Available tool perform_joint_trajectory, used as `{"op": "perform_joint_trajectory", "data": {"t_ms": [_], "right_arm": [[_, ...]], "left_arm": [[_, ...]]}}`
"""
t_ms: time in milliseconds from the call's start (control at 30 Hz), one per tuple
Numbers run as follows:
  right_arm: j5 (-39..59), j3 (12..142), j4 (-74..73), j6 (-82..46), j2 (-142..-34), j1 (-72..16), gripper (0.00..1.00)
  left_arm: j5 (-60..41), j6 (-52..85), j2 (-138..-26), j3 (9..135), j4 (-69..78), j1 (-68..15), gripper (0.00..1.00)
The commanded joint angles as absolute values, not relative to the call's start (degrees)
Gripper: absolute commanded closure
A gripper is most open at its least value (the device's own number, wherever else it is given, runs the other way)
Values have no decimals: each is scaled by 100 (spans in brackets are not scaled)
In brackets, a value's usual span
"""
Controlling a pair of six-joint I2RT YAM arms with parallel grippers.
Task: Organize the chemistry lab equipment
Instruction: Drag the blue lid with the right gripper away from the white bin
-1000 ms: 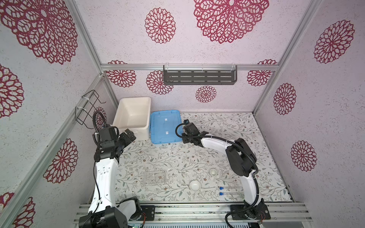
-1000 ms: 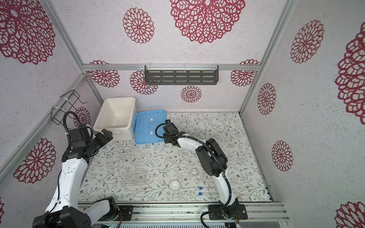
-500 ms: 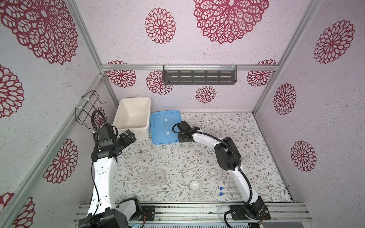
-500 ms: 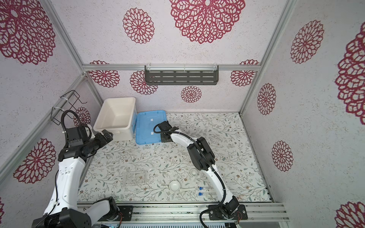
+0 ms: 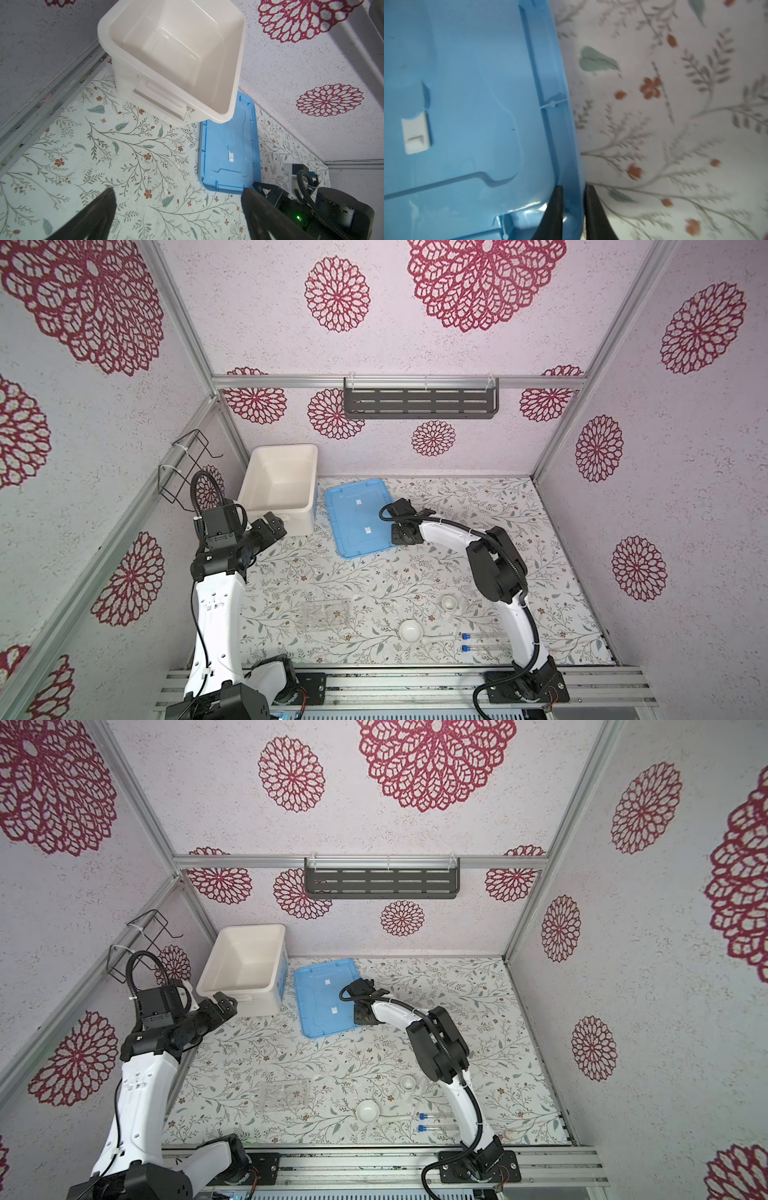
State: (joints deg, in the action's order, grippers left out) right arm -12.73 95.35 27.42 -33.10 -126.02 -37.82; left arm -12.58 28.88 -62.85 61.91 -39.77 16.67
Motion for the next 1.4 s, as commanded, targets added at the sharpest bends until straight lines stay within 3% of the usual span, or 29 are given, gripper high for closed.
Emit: {"op": "perform_joint_trajectory", "data": {"t_ms": [0,467,1067,1367], "right_arm": [[-1427,8886,2888,-3469,-11996,-3443,93],[-1121,6096,2331,-3352,-9730,-1620,98],[-409,4811,2116,-2543,-8570,1216,94],[807,4895,2048,-1763,-8230,1095,69]], "left_arm": [[-1307,2965,-6279,6404,-3929,1686,2],[-1489,3362,-6425,6376,-3705,1557,3],[-952,3271,-6626,6722,-3826,843,3],[-806,3251,-6626,6796,-3906,815,3]]}}
